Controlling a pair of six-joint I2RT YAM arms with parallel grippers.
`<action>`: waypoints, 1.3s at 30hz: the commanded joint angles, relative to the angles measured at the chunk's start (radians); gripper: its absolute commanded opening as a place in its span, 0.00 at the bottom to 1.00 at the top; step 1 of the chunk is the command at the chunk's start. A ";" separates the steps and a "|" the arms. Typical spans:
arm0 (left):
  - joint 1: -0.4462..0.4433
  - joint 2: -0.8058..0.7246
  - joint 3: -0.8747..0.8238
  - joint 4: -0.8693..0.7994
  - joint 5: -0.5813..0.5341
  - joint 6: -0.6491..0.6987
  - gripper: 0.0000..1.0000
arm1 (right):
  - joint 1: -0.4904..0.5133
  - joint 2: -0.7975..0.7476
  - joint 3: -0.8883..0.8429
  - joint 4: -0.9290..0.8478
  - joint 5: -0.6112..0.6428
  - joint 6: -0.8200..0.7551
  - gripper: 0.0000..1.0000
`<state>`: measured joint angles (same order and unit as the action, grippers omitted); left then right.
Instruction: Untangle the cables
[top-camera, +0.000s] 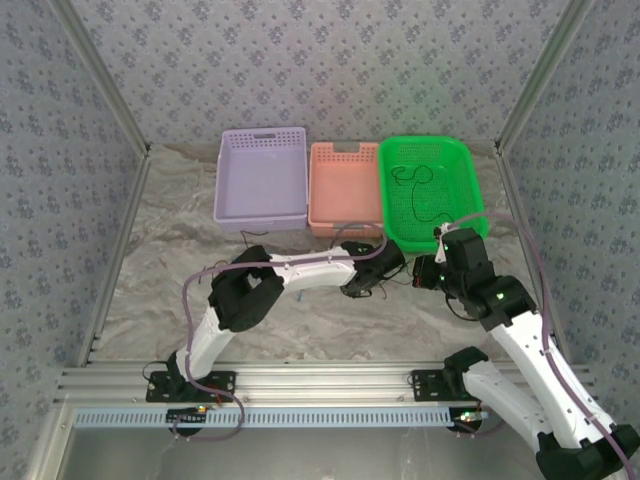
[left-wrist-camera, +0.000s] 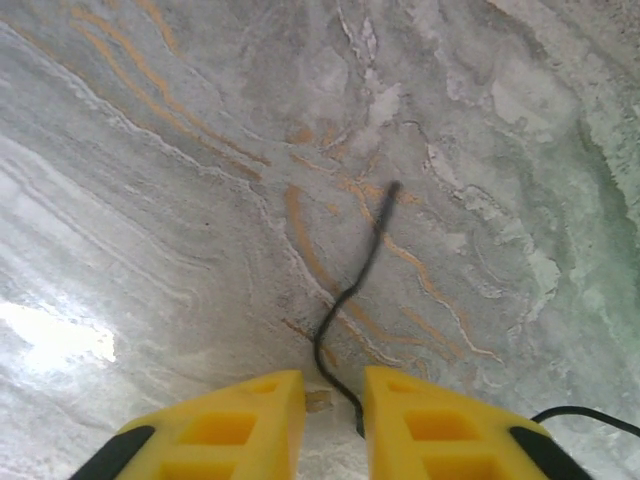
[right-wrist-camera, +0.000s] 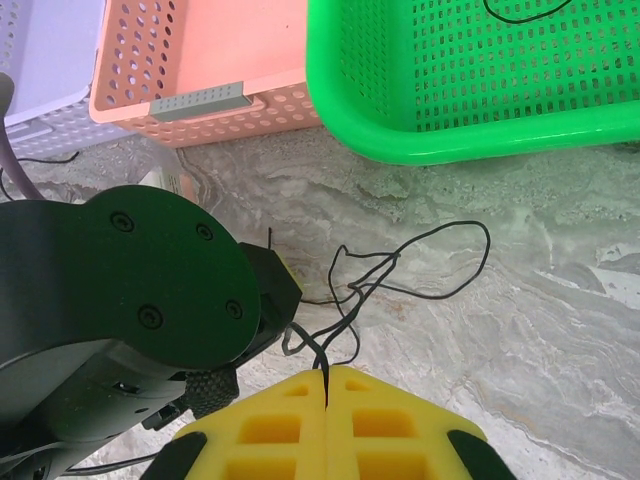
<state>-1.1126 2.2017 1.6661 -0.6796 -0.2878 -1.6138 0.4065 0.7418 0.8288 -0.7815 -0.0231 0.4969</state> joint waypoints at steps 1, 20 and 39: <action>0.032 0.088 -0.002 -0.017 -0.019 -0.014 0.19 | -0.002 -0.016 -0.001 -0.022 -0.004 -0.004 0.00; 0.084 -0.081 -0.248 0.165 -0.128 -0.020 0.00 | -0.015 -0.034 -0.017 0.010 -0.080 -0.054 0.00; 0.148 -0.525 -0.562 0.282 -0.199 0.269 0.00 | -0.035 0.172 -0.212 0.218 -0.132 -0.010 0.00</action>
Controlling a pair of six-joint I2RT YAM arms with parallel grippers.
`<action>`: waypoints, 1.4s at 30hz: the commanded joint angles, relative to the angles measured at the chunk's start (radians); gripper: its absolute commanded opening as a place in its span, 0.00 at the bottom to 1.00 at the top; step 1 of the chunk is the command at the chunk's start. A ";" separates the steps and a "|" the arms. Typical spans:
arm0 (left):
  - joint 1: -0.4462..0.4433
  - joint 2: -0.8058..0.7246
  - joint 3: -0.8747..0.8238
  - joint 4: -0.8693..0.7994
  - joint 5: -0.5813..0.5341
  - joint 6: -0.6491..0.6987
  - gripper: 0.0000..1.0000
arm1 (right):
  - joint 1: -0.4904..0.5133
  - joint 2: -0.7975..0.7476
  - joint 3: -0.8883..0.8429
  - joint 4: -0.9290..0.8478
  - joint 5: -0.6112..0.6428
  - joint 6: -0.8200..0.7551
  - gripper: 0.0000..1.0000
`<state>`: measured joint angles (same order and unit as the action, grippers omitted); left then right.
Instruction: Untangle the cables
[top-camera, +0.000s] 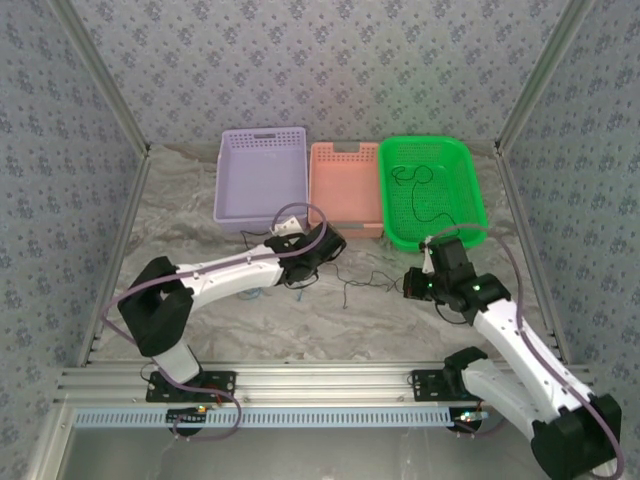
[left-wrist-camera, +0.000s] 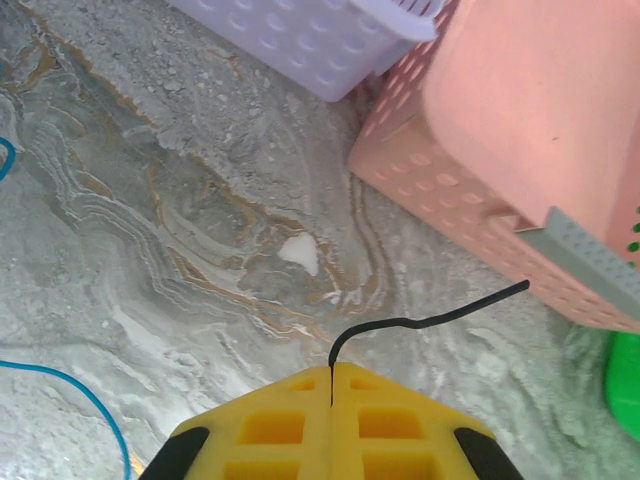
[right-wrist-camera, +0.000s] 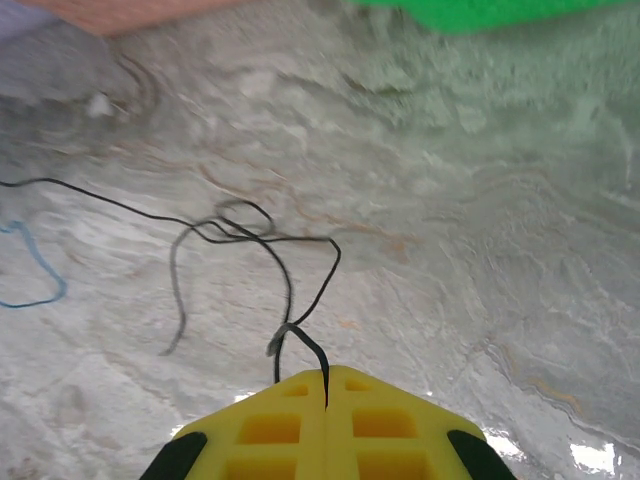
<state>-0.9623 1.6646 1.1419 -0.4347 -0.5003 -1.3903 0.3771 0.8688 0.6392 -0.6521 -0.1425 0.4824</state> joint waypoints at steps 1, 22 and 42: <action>-0.003 0.018 -0.046 0.052 0.024 0.041 0.00 | -0.006 0.066 -0.027 0.103 -0.006 0.002 0.01; -0.024 -0.004 -0.052 0.051 0.040 0.021 0.00 | 0.680 0.034 0.058 -0.012 0.636 0.367 0.45; -0.010 -0.014 -0.080 0.077 0.069 0.023 0.00 | 0.683 0.588 -0.028 0.543 0.360 0.613 0.36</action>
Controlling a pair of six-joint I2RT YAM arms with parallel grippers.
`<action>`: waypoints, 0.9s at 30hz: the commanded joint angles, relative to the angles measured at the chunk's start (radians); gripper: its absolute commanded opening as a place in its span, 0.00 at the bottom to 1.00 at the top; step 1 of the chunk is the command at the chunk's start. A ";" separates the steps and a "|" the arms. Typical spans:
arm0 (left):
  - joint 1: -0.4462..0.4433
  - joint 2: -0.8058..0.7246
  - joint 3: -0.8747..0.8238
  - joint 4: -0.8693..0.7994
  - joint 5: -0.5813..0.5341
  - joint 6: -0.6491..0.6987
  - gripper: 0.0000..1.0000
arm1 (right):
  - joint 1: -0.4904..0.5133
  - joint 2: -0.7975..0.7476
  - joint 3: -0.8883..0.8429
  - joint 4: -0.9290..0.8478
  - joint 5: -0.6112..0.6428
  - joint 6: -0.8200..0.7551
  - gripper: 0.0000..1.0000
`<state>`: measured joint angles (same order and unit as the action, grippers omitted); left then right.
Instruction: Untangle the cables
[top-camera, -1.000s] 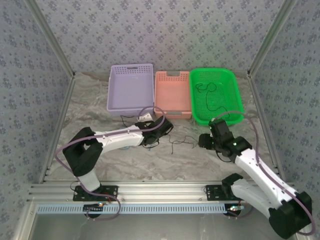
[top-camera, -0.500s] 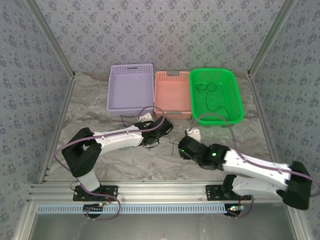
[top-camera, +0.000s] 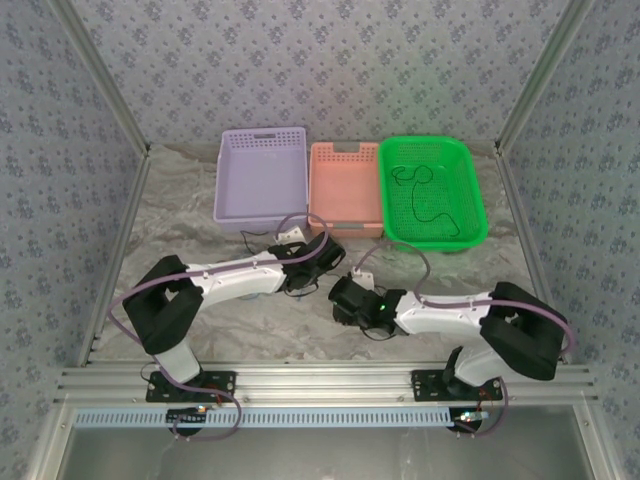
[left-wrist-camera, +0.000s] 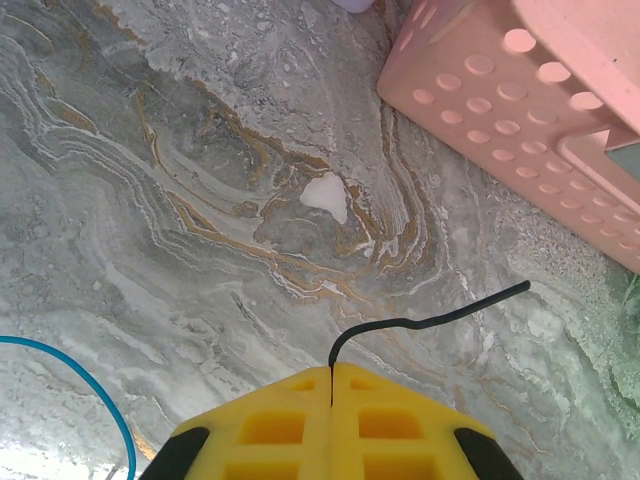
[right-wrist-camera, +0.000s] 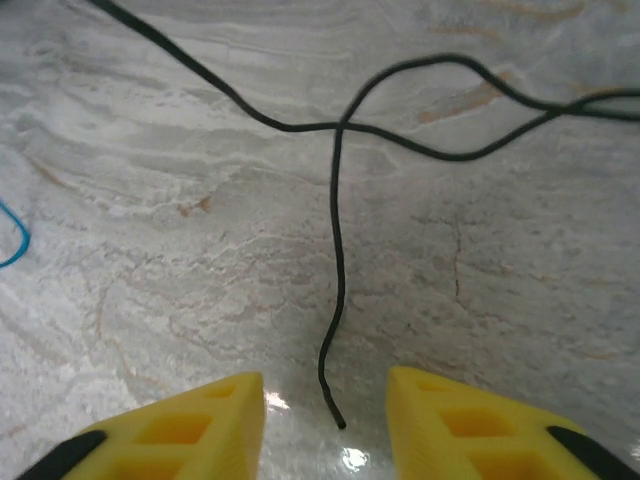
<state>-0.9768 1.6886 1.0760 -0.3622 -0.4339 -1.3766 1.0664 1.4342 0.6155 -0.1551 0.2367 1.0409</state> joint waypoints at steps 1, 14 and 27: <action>0.004 -0.039 -0.014 0.005 0.002 0.010 0.00 | -0.008 0.029 0.002 0.030 -0.016 0.062 0.34; 0.013 -0.038 -0.014 0.000 0.001 0.018 0.00 | 0.009 -0.036 -0.006 -0.042 0.054 0.073 0.00; 0.136 -0.175 -0.134 -0.064 0.019 0.130 0.00 | -0.193 -0.701 0.354 -0.584 0.098 -0.225 0.00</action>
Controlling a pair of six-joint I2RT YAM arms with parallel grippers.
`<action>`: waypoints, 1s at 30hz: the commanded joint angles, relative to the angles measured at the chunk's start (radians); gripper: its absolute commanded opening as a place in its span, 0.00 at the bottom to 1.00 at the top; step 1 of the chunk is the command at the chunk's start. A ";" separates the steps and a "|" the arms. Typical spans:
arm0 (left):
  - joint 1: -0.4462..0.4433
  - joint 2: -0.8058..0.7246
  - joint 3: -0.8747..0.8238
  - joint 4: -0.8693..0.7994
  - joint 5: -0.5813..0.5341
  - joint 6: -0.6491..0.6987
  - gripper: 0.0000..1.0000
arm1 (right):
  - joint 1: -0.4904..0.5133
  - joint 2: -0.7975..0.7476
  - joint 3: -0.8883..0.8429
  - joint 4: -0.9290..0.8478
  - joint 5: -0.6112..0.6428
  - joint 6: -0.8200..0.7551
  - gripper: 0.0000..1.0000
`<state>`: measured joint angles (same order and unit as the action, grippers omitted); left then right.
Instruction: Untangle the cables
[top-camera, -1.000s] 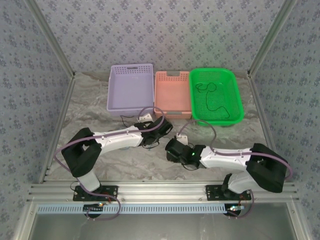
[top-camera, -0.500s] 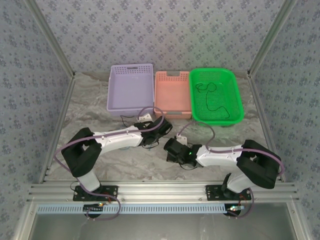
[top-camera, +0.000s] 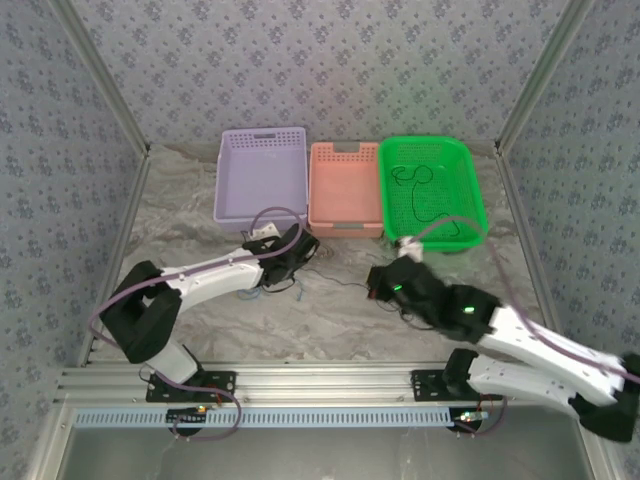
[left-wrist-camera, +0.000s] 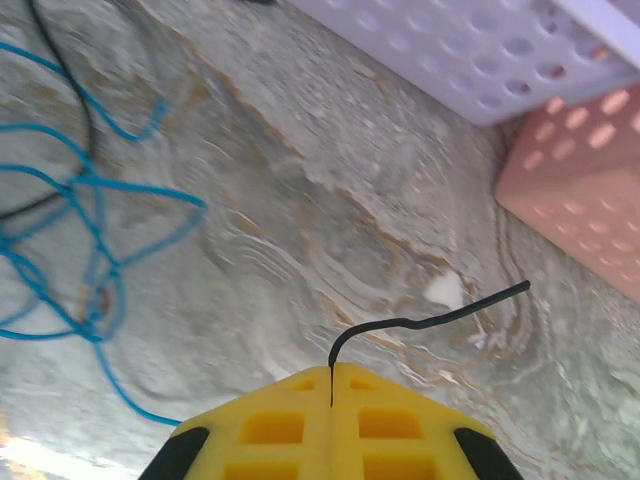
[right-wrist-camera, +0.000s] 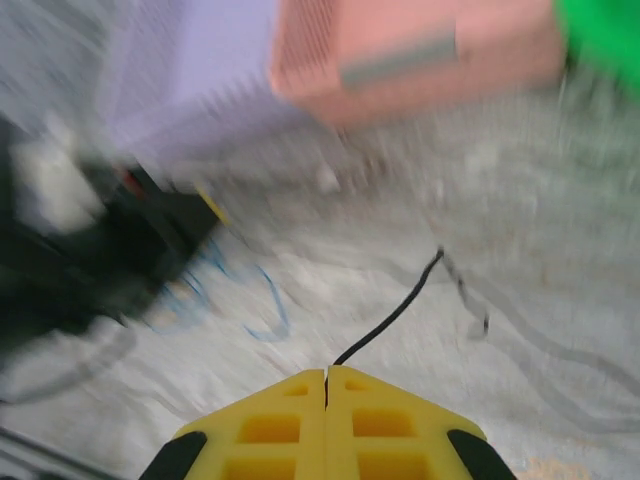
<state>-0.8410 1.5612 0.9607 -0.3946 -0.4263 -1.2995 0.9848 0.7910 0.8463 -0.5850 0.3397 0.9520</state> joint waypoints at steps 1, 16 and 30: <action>-0.004 -0.056 -0.023 -0.031 0.017 0.057 0.00 | -0.192 -0.055 0.190 -0.154 -0.069 -0.178 0.00; -0.298 -0.095 0.063 -0.081 -0.059 0.060 0.00 | -1.026 0.538 1.080 0.044 -0.788 -0.248 0.00; -0.529 0.019 0.263 -0.082 -0.135 0.128 0.00 | -1.183 0.897 1.443 0.114 -0.955 -0.160 0.00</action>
<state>-1.3682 1.5627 1.1767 -0.4744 -0.5179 -1.2194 -0.1852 1.6508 2.2326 -0.5014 -0.5430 0.7612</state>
